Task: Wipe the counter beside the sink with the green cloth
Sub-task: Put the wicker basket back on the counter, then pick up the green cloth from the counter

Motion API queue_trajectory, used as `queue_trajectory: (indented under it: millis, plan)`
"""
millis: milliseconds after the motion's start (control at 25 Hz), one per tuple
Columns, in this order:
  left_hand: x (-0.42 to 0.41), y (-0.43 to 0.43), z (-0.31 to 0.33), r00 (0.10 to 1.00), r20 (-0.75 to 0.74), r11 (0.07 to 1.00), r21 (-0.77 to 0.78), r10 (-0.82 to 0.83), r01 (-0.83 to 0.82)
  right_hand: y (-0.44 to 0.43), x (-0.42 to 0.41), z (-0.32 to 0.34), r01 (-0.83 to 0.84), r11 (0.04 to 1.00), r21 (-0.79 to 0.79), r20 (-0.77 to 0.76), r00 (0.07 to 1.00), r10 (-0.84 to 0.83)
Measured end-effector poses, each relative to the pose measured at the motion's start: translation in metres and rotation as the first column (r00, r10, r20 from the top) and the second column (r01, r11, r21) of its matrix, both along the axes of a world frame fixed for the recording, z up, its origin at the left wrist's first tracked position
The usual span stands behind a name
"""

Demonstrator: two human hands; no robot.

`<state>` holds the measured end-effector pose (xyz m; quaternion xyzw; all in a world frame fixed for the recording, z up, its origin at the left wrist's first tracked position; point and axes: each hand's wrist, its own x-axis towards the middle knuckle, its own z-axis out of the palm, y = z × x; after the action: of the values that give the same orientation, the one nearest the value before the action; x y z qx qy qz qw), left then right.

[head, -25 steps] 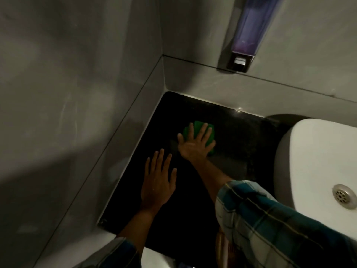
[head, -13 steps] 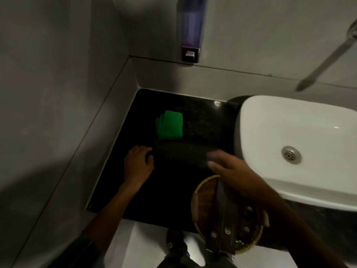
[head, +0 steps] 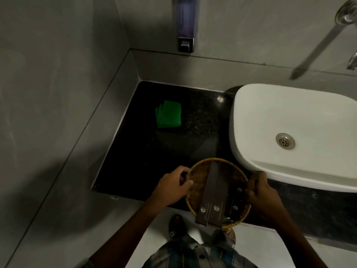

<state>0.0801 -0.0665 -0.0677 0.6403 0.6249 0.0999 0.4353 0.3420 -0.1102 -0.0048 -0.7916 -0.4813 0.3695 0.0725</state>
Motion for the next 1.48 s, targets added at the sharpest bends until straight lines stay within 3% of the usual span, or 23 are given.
queue_trajectory:
  millis: [160, 320, 520, 680, 800, 880, 960, 1040, 1120, 1280, 1360, 1480]
  plan:
    - [-0.034, 0.014, 0.011, 0.973, 0.000, 0.956, 0.189, 0.229, -0.225, 0.019, -0.025, 0.007, -0.032, 0.996, 0.088, -0.177, 0.983, 0.047]
    - [-0.087, 0.044, 0.026, 0.930, -0.055, 0.902, 0.271, 0.362, -0.335, 0.065, -0.079, -0.005, -0.104, 0.961, 0.258, -0.209, 0.965, 0.160]
    - [-0.120, 0.060, 0.021, 0.919, -0.194, 0.935, 0.155, 0.345, -0.318, 0.096, -0.116, -0.027, -0.187, 0.951, 0.246, -0.198, 0.951, 0.238]
    - [-0.108, 0.116, 0.023, 0.904, -0.241, 0.926, 0.233, 0.352, -0.299, 0.103, -0.111, -0.025, -0.181, 0.959, 0.218, -0.151, 0.964, 0.217]
    - [-0.072, 0.174, 0.019, 0.936, -0.186, 0.954, 0.087, 0.298, -0.286, 0.106, -0.101, -0.011, -0.155, 0.944, 0.290, -0.129, 0.971, 0.199]
    - [-0.052, 0.207, 0.009, 0.929, -0.065, 0.930, -0.021, 0.365, -0.367, 0.103, -0.091, -0.001, -0.130, 0.934, 0.332, -0.143, 0.972, 0.186]
    - [-0.040, 0.234, 0.001, 0.816, 0.108, 0.817, -0.194, 0.567, -0.542, 0.096, -0.077, 0.005, -0.079, 0.927, 0.366, -0.147, 0.979, 0.142]
    - [-0.034, 0.253, -0.006, 0.686, 0.200, 0.704, -0.357, 0.700, -0.614, 0.089, -0.063, 0.009, -0.016, 0.912, 0.409, -0.167, 0.982, 0.092]
    - [-0.030, 0.262, -0.011, 0.674, 0.210, 0.692, -0.391, 0.709, -0.607, 0.086, -0.049, 0.011, 0.033, 0.893, 0.448, -0.201, 0.977, 0.065]
    - [-0.005, 0.251, 0.008, 0.786, 0.108, 0.788, -0.199, 0.609, -0.583, 0.092, -0.027, 0.017, 0.041, 0.877, 0.479, -0.279, 0.954, 0.108]
    - [0.019, 0.239, 0.036, 0.828, 0.064, 0.830, -0.021, 0.558, -0.558, 0.095, -0.011, 0.026, 0.023, 0.863, 0.504, -0.320, 0.934, 0.162]
    - [0.068, 0.210, 0.095, 0.867, 0.135, 0.837, 0.226, 0.480, -0.498, 0.098, 0.025, 0.043, 0.047, 0.821, 0.569, -0.357, 0.914, 0.195]
